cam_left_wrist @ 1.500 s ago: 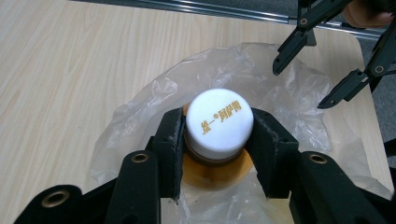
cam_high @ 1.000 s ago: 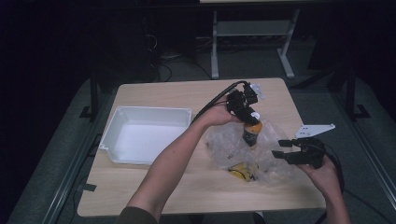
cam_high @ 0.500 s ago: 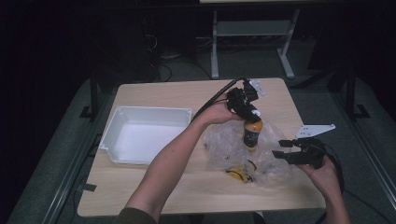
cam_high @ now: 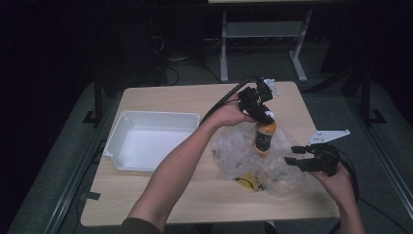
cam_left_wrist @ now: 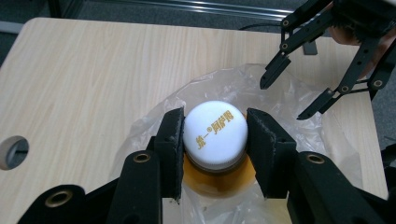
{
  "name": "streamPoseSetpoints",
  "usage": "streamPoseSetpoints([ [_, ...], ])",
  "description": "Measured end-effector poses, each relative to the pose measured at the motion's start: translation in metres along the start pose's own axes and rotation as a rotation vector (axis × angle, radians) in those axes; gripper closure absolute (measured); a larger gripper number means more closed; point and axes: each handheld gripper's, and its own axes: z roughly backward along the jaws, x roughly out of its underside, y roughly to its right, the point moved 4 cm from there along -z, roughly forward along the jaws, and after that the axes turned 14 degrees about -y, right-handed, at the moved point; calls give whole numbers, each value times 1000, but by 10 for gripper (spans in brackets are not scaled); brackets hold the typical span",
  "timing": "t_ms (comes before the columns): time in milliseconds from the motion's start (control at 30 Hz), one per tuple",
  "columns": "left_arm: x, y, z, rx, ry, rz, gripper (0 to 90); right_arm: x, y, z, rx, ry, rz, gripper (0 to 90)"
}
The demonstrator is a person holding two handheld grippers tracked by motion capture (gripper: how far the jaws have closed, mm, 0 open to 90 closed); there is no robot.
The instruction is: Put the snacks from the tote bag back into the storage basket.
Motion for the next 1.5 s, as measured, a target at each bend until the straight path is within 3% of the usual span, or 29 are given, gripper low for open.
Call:
streamPoseSetpoints([
  [67, -1, 1, 4, -9, -8, -14, 589, 0, 0, -1, 1, -5, 2, 441],
  [700, -8, 8, 56, -43, 25, -4, 588, 1, 2, -4, 8, -10, -2, 443],
  [1500, 17, 10, 112, -96, 42, 43, 589, -1, 3, -4, 31, -6, 3, 441],
])
